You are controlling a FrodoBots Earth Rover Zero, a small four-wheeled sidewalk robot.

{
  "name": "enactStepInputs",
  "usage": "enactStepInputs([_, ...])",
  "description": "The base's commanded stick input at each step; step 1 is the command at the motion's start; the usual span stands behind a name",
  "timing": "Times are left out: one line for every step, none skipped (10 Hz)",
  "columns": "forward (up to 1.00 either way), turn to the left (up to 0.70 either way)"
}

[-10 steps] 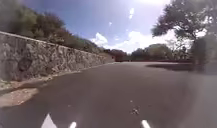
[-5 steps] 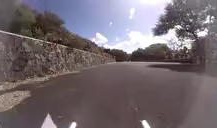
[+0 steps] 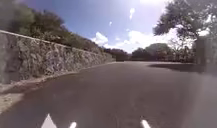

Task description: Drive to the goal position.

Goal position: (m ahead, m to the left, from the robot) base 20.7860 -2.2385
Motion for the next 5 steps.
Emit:
enactStepInputs([0.5, 0.0])
enactStepInputs([0.5, 0.0])
enactStepInputs([0.5, 0.0])
enactStepInputs([0.5, 0.0])
enactStepInputs([0.5, 0.0])
